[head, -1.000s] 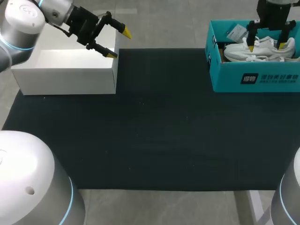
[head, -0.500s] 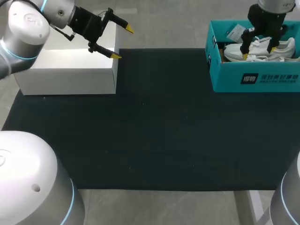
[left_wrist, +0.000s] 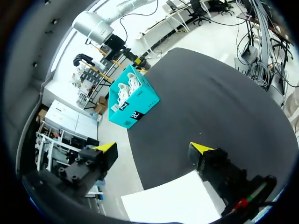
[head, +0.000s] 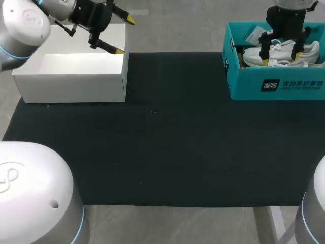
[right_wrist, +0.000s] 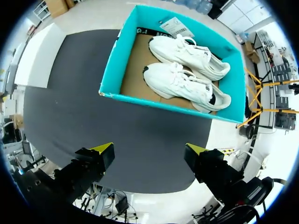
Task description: Take the shoe out of the shoebox, open the shoe tongue, remove and reinsert the insole, then place the shoe into the shoebox
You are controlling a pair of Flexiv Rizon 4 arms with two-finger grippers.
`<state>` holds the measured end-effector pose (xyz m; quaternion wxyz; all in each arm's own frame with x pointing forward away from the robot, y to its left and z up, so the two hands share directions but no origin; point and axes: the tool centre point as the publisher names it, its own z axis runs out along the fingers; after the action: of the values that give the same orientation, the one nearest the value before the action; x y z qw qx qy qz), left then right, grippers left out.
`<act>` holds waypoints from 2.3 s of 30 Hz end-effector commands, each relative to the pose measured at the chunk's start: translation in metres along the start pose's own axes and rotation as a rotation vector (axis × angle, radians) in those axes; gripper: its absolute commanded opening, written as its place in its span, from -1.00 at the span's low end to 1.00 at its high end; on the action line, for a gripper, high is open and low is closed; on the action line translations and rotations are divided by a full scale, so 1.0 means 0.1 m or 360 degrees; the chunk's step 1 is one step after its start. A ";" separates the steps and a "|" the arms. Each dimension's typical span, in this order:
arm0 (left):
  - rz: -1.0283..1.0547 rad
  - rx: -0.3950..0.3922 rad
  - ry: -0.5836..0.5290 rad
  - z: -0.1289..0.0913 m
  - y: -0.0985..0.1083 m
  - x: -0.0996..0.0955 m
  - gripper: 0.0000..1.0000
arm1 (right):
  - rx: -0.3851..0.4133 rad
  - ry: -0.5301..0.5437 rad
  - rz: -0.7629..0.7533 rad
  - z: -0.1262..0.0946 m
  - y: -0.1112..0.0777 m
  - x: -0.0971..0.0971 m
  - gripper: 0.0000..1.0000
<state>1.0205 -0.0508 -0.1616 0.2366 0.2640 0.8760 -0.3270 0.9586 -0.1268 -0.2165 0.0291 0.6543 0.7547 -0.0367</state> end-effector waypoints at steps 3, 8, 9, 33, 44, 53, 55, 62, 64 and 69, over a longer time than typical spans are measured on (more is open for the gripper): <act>-0.1303 -0.0928 0.0253 0.04 0.06 0.01 1.00 | -0.0035 0.0043 0.0087 0.07 -0.02 -0.09 1.00; -0.1773 -0.1106 0.0211 0.02 0.25 0.17 1.00 | -0.0035 0.0055 0.0141 0.09 -0.02 -0.11 1.00; -0.1797 -0.1174 0.0233 0.02 0.29 0.21 1.00 | -0.0035 0.0054 0.0141 0.09 -0.03 -0.12 1.00; -0.2909 -0.1621 0.0011 0.03 0.42 0.07 1.00 | 0.0012 -0.0059 0.0194 0.13 -0.08 -0.17 1.00; -0.3646 -0.1554 -0.0114 -0.21 0.47 0.32 1.00 | -0.0014 -0.0111 0.0286 0.09 -0.32 -0.43 1.00; -0.4192 -0.1419 -0.0141 -0.40 0.45 0.50 1.00 | -0.0065 -0.0132 0.0277 0.07 -0.36 -0.53 1.00; -0.4303 -0.1373 -0.0144 -0.43 0.45 0.53 1.00 | -0.0071 -0.0121 0.0264 0.07 -0.36 -0.52 1.00; -0.4543 -0.1282 -0.0287 -0.52 0.44 0.66 1.00 | -0.0056 -0.0101 0.0259 0.14 -0.45 -0.54 1.00; -0.4518 -0.1301 -0.0332 -0.53 0.44 0.72 1.00 | -0.0053 -0.0071 0.0275 0.15 -0.49 -0.54 1.00; -0.4387 -0.1369 -0.0434 -0.56 0.45 0.89 1.00 | -0.0046 -0.0066 0.0274 0.17 -0.58 -0.56 1.00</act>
<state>0.9769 0.0383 -0.1907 -0.0739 -0.7223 0.6872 -0.0237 0.9158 -0.1894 -0.2267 0.0548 0.7150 0.6956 -0.0440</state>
